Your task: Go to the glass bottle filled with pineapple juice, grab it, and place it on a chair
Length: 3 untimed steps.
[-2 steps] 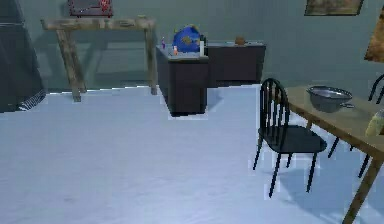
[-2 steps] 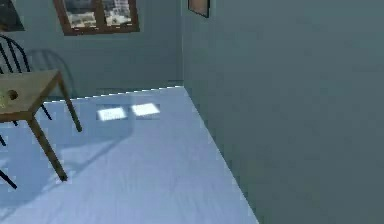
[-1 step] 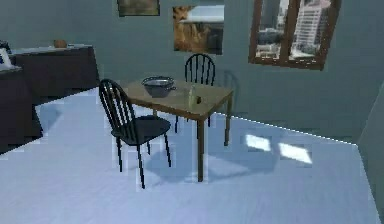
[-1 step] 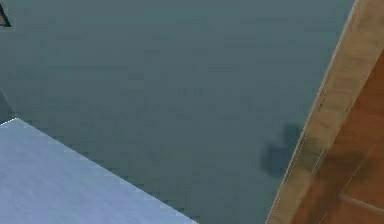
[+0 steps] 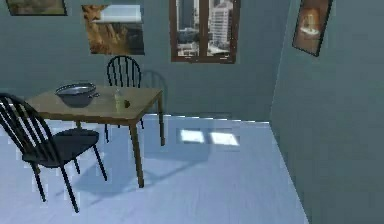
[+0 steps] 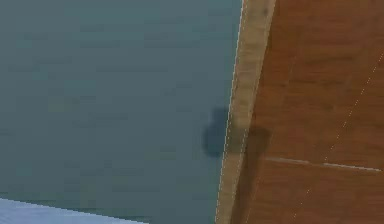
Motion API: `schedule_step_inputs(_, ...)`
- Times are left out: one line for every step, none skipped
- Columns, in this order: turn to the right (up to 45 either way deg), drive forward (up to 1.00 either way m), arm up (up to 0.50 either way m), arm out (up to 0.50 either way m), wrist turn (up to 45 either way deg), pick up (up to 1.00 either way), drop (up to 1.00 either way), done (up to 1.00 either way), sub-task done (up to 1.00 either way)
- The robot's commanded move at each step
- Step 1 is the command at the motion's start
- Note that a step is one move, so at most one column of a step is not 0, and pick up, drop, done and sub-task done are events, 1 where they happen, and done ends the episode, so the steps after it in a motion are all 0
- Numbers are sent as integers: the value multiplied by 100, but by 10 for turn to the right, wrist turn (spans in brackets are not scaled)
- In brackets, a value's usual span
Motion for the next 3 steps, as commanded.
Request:
schedule_step_inputs(0, 100, 0, 0, 0, 0, 0, 0, 0)
schedule_step_inputs(150, 0, 0, 0, 0, 0, 0, 0, 0)
schedule_step_inputs(0, 5, 0, 0, 0, 0, 0, 0, 0)
